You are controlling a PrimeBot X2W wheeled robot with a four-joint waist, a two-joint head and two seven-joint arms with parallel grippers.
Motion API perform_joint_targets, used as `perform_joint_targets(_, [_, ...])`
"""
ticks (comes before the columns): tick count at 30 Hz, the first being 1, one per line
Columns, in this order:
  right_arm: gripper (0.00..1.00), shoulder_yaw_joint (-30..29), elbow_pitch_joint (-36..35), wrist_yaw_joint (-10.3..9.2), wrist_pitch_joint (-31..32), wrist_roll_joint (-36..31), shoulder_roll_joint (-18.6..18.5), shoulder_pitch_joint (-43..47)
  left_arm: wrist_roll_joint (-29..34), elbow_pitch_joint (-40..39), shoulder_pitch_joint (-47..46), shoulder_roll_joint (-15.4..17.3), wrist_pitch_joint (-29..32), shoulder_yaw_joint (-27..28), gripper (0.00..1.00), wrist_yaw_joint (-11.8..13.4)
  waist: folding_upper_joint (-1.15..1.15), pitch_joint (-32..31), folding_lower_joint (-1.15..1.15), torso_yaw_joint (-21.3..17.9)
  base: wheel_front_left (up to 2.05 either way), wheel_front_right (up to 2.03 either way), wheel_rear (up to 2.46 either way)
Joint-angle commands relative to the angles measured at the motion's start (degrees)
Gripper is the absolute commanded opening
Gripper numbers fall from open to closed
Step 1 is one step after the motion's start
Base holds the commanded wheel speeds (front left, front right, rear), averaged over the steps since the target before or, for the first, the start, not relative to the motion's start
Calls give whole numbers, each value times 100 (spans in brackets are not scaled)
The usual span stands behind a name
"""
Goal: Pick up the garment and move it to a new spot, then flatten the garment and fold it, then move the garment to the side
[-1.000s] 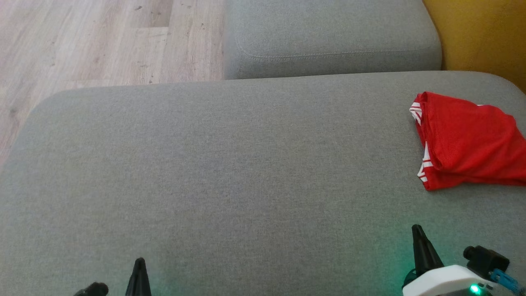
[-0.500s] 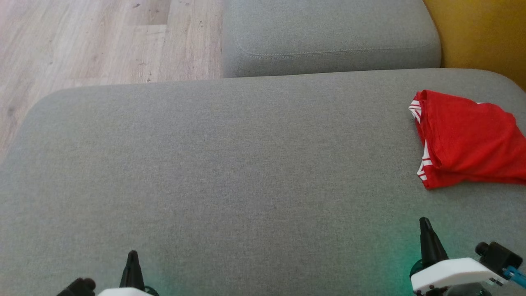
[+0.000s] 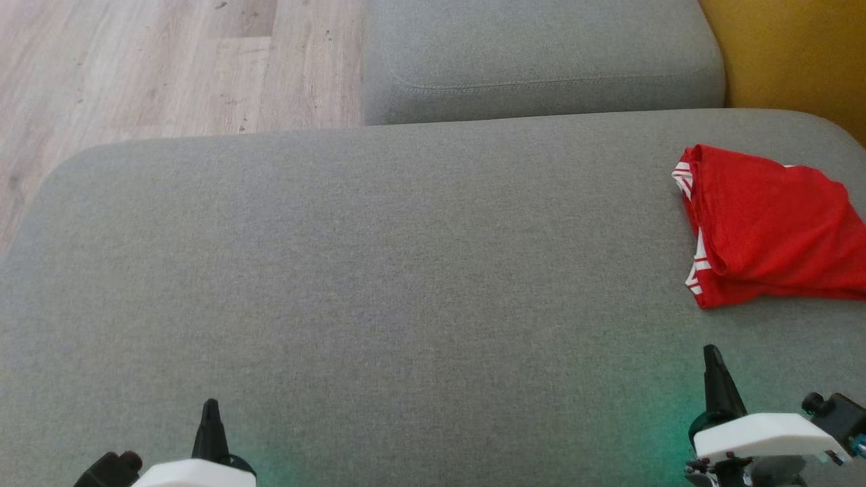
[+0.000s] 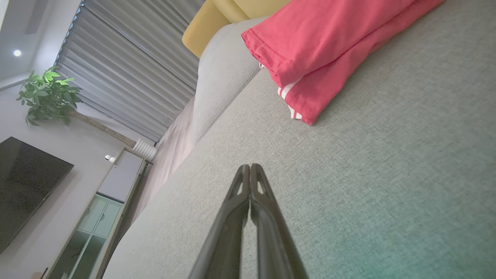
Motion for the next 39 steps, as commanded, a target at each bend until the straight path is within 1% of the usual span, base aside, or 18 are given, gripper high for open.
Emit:
perform_joint_targets(1, [0, 9, -216, 19, 60, 190, -51, -302, -145, -201, -294, 0, 54, 181, 0, -63, 0, 4, 0, -2, 0, 0, 0])
perform_joint_targets(39, [0, -321, -463, 30, 550, 2652, -59, -643, -2117, -439, -686, -164, 603, 887, 0, -458, 0, 110, 0, -63, 0, 0, 0])
